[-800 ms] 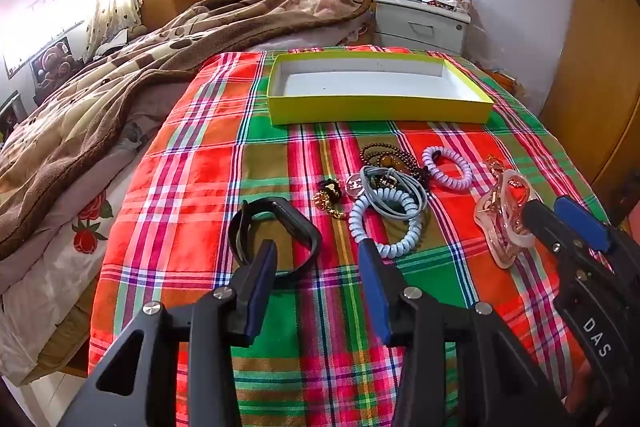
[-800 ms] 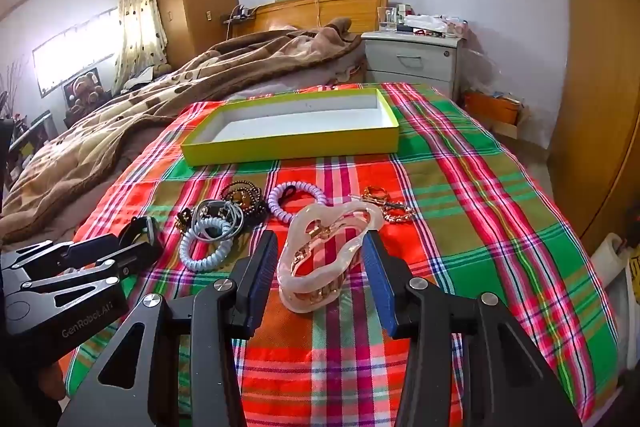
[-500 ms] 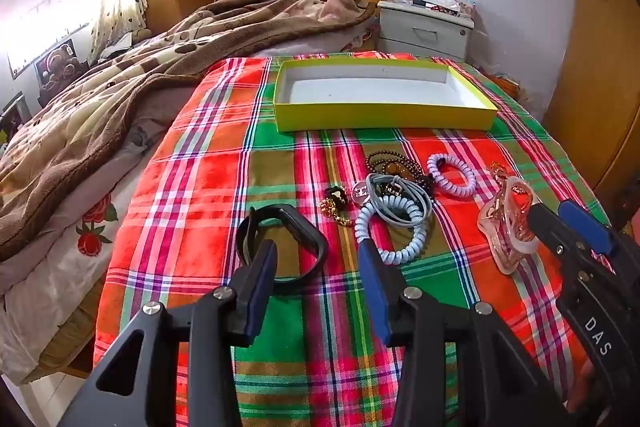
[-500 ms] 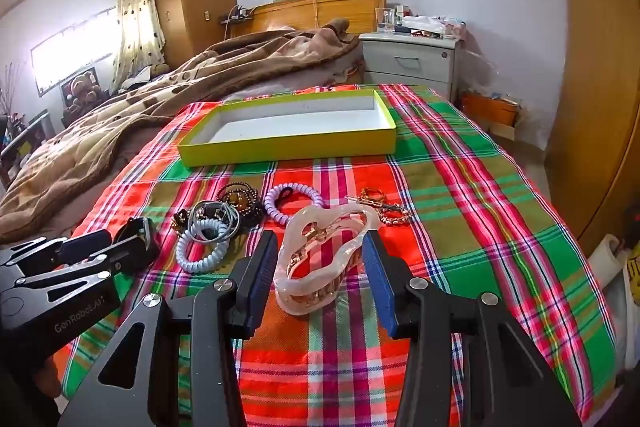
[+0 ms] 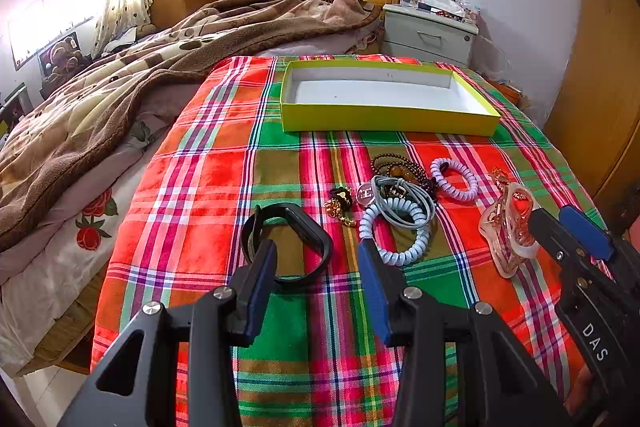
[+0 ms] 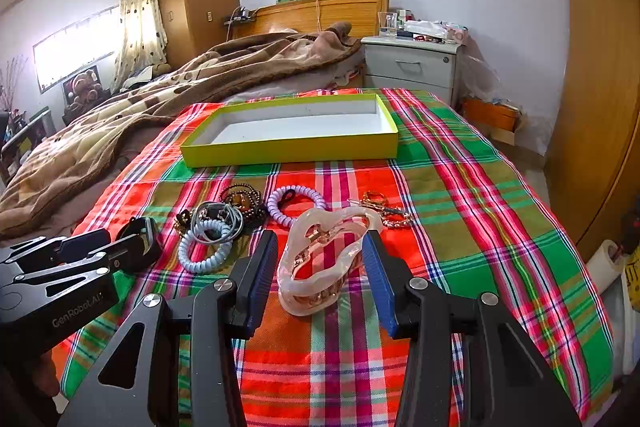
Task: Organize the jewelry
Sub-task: 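Position the right gripper around the clear pink hair claw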
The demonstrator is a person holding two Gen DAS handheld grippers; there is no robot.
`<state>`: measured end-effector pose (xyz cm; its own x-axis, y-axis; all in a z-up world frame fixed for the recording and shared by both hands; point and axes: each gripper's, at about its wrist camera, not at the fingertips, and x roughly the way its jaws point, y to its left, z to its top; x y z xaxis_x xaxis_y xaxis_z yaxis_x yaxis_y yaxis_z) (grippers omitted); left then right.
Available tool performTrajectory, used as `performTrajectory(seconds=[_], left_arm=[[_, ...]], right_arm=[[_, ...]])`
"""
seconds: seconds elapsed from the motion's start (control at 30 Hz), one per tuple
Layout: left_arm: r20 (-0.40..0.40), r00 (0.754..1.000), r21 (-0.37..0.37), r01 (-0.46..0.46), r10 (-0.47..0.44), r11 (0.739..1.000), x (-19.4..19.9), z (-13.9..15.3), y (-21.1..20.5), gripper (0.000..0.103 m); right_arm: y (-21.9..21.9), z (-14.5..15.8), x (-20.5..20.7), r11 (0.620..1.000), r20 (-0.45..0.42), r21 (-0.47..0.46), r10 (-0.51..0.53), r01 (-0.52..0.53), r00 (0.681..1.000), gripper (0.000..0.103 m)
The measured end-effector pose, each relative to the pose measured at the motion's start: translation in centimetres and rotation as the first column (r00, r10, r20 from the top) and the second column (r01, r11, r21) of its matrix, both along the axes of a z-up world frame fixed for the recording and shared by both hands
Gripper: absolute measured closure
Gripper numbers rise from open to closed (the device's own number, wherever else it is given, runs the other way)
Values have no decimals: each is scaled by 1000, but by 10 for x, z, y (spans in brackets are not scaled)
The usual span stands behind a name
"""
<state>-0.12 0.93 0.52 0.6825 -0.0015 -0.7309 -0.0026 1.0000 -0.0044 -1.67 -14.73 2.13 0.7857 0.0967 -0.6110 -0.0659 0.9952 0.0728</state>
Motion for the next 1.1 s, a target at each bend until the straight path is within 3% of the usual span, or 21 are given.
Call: performTrajectory(seconds=[1.1], left_arm=[[-7, 1000, 3, -7, 7, 1000, 1, 0, 1, 59]], right_arm=[[-2, -2, 3, 1000, -9, 9, -5, 5, 1000, 58]])
